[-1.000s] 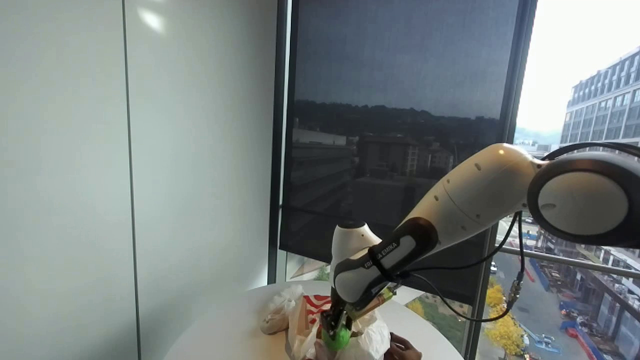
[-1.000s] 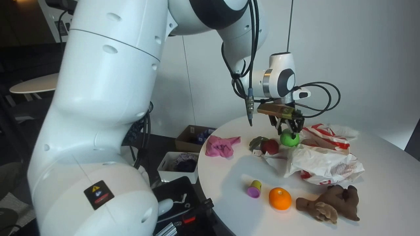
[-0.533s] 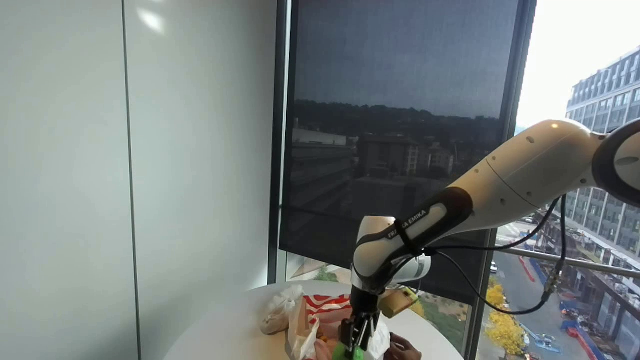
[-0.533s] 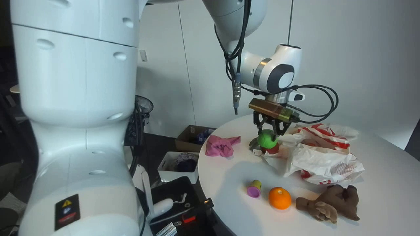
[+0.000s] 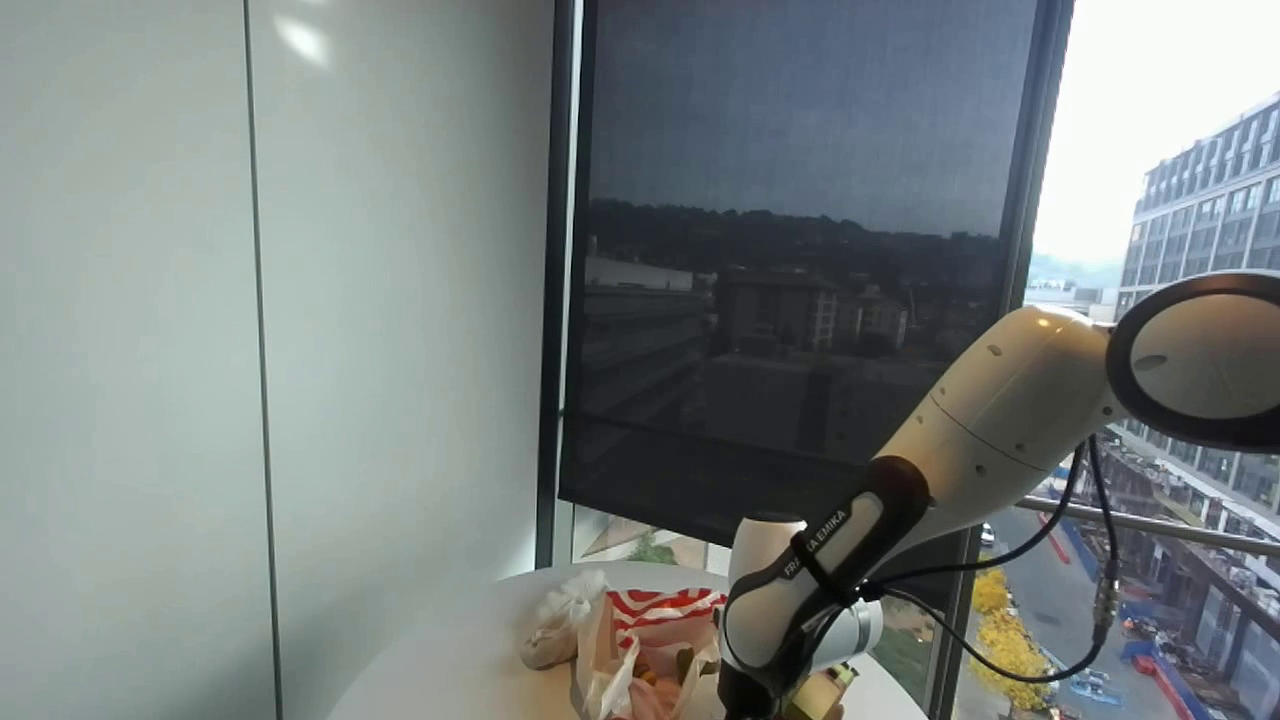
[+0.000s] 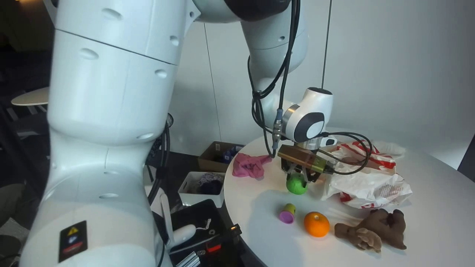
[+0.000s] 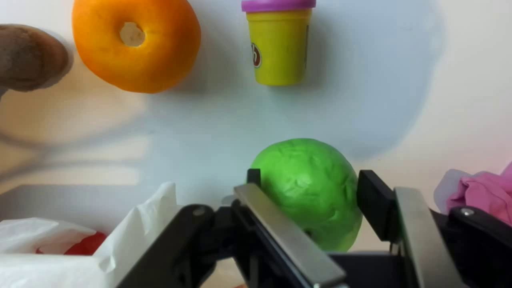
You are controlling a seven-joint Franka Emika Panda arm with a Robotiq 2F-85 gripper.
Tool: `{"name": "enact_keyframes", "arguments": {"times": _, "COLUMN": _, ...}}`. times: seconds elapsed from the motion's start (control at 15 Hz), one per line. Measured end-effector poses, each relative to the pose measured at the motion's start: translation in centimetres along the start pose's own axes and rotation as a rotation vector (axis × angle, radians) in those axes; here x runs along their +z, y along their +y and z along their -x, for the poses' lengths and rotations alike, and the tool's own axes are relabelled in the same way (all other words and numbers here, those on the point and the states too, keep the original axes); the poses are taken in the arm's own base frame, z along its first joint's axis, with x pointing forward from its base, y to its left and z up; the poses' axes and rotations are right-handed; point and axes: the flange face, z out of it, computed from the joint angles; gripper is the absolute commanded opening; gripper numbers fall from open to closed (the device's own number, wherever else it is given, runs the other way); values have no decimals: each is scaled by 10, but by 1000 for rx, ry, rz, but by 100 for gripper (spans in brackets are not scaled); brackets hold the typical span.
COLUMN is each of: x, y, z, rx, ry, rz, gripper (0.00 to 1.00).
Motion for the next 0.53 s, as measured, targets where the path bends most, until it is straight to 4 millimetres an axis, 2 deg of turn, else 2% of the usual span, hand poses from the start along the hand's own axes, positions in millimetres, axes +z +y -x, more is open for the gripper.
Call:
{"name": "enact_keyframes", "arguments": {"times": 0.07, "x": 12, "y": 0, "z": 1, "rx": -9, "ry": 0, "rz": 3, "gripper": 38}}
{"name": "enact_keyframes", "arguments": {"times": 0.13, "x": 23, "y": 1, "z": 3, "rx": -16, "ry": -2, "rz": 5, "gripper": 88}}
{"name": "enact_keyframes", "arguments": {"times": 0.2, "x": 32, "y": 2, "z": 4, "rx": -21, "ry": 1, "rz": 8, "gripper": 88}}
{"name": "enact_keyframes", "arguments": {"times": 0.33, "x": 44, "y": 2, "z": 5, "rx": -28, "ry": 2, "rz": 9, "gripper": 99}}
{"name": "enact_keyframes", "arguments": {"times": 0.53, "x": 37, "y": -3, "z": 0, "rx": -34, "ry": 20, "rz": 10, "gripper": 100}}
